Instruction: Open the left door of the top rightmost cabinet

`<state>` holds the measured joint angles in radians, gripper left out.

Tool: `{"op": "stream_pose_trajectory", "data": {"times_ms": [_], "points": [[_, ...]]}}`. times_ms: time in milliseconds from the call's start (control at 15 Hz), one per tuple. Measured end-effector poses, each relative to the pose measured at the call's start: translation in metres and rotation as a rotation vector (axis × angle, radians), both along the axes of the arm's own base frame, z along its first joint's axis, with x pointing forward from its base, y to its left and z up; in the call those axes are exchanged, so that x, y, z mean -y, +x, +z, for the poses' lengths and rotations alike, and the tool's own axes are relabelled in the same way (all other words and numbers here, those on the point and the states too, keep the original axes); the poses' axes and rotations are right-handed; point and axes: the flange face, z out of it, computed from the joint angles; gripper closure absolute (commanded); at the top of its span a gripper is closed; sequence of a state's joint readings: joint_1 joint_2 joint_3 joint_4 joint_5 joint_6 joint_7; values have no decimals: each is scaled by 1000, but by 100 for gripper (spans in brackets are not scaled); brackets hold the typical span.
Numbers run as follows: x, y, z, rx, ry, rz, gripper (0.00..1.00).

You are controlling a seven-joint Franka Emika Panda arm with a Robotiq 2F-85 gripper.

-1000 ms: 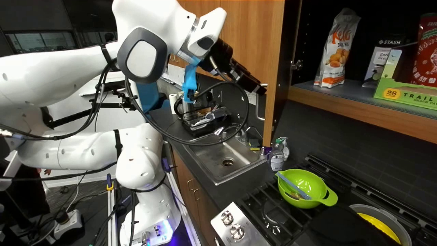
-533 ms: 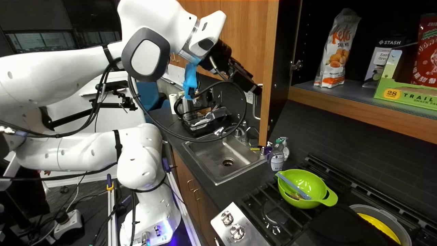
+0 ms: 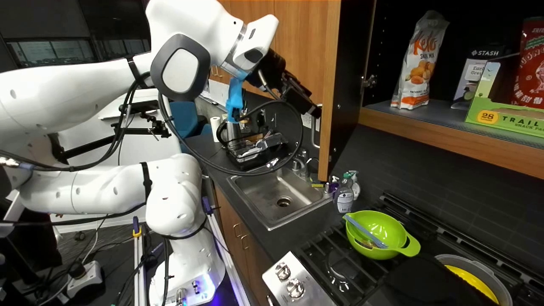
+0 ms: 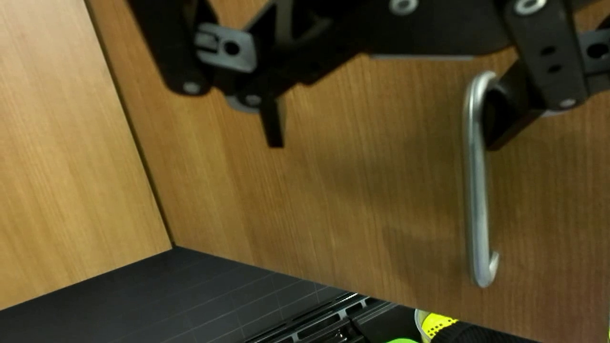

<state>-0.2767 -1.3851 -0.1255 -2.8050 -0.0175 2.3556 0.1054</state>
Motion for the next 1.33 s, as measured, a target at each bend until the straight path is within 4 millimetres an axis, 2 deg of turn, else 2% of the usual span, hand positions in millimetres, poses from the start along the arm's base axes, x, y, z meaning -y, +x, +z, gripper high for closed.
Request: {"op": "stream_pose_trajectory", "data": {"times_ms": [1333], "points": [[-51, -21, 2, -89, -72, 129, 0]]}}
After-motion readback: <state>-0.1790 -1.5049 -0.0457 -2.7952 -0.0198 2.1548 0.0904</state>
